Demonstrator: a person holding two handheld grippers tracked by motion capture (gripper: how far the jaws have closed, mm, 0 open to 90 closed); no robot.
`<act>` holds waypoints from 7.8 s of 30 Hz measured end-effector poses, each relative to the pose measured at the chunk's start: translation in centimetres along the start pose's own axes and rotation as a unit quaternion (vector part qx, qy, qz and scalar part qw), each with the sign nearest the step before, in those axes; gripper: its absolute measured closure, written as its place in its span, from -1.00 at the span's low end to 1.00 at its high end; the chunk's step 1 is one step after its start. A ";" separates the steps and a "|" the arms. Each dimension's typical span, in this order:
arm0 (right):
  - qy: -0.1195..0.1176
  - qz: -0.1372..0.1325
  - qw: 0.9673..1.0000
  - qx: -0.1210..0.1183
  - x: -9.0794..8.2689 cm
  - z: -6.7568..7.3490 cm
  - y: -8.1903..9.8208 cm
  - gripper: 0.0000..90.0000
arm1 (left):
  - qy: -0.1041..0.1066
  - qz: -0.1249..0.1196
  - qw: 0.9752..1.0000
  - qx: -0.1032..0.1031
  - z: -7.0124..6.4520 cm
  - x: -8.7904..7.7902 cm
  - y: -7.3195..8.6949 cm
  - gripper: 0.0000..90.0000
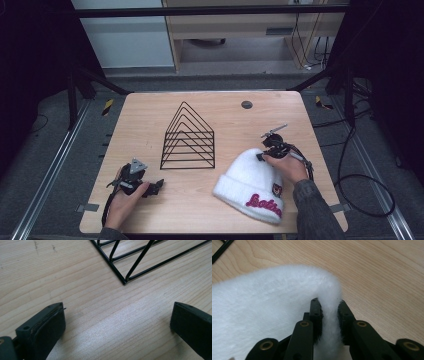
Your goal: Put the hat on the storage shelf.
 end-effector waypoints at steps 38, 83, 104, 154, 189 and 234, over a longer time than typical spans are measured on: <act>-0.050 -0.272 0.951 -0.138 -17.9 10.0 -5.0 0.87 | 0.053 -0.105 0.991 0.065 -5.2 -11.4 -7.4 -0.89; -0.015 -0.399 0.901 -0.170 -27.8 12.2 -20.2 0.86 | 0.083 -0.166 0.981 0.051 -1.6 -11.8 -19.5 -0.65; -0.065 -0.417 0.888 -0.183 -26.7 15.8 -25.0 0.86 | 0.113 -0.172 0.977 0.056 -3.4 -10.3 -21.5 -0.47; -0.090 -0.364 0.908 -0.186 -20.7 17.1 -26.9 0.85 | 0.056 -0.173 0.981 0.069 -2.2 -11.5 -20.3 0.69; -0.082 -0.329 0.917 -0.209 -17.0 17.3 -24.9 0.85 | 0.027 -0.155 0.986 0.062 -0.7 -8.5 -17.3 0.72; -0.098 -0.282 0.925 -0.235 -14.7 18.8 -22.0 0.84 | 0.043 -0.134 0.989 0.052 -0.1 -7.2 -13.0 0.85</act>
Point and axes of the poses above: each handheld gripper's, and its own axes: x roughly forward along the jaws, y roughly out of its underside, z roughly to its left, the point moved 8 cm from there along x, roughly forward along the jaws, and after that the axes turned 4 degrees about y, right-handed, at the moved point
